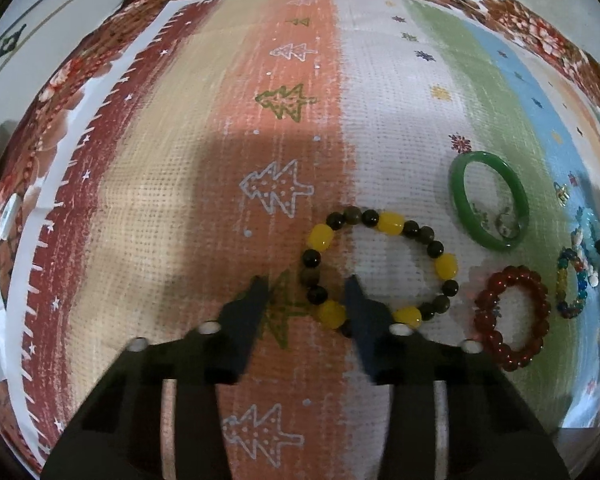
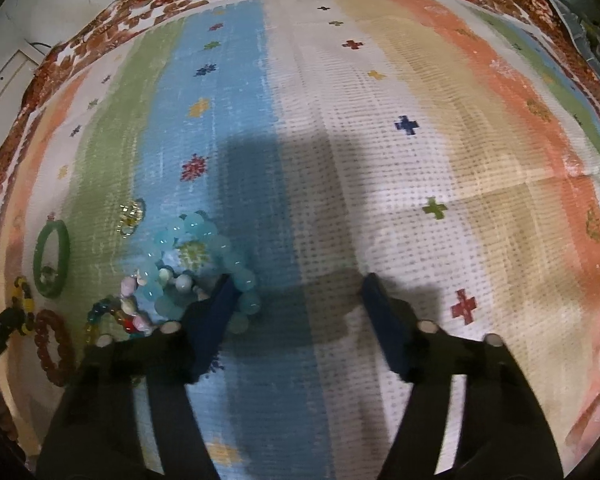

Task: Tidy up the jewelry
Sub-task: 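Close left gripper on yellow-black bracelet while right gripper closes on light blue bracelet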

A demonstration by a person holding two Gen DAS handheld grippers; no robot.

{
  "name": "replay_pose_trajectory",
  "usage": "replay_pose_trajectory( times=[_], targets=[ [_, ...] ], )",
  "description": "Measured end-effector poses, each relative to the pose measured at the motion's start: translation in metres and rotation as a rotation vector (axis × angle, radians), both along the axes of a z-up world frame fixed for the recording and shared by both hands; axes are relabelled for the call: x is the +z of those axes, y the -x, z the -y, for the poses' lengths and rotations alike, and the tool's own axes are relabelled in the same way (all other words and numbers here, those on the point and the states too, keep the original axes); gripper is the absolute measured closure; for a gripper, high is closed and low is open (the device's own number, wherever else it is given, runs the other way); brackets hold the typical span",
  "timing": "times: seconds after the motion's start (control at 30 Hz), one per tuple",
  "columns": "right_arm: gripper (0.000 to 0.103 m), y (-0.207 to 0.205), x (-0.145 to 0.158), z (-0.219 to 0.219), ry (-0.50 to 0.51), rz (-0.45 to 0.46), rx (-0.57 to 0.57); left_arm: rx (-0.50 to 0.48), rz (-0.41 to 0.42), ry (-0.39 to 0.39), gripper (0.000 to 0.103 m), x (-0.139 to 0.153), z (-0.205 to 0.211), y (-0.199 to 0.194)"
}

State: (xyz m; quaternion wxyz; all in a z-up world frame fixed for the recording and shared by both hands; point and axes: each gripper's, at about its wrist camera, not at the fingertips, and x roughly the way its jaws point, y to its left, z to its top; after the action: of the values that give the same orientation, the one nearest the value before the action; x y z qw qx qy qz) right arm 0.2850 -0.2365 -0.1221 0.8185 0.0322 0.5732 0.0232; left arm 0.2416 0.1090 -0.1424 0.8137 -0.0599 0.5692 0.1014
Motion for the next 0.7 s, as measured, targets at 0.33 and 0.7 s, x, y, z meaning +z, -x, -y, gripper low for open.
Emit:
replay_pose_trajectory(
  times=[0.33, 0.7],
  targets=[
    [0.087, 0.0004, 0.0007, 0.0002, -0.005, -0.005, 0.028, -0.001, -0.001, 0.011, 0.091, -0.0012, -0.006, 0.002],
    [0.09, 0.0024, -0.0004, 0.0017, -0.027, 0.004, 0.053, 0.001, 0.014, -0.008, 0.092, 0.0011, -0.0033, 0.004]
  ],
)
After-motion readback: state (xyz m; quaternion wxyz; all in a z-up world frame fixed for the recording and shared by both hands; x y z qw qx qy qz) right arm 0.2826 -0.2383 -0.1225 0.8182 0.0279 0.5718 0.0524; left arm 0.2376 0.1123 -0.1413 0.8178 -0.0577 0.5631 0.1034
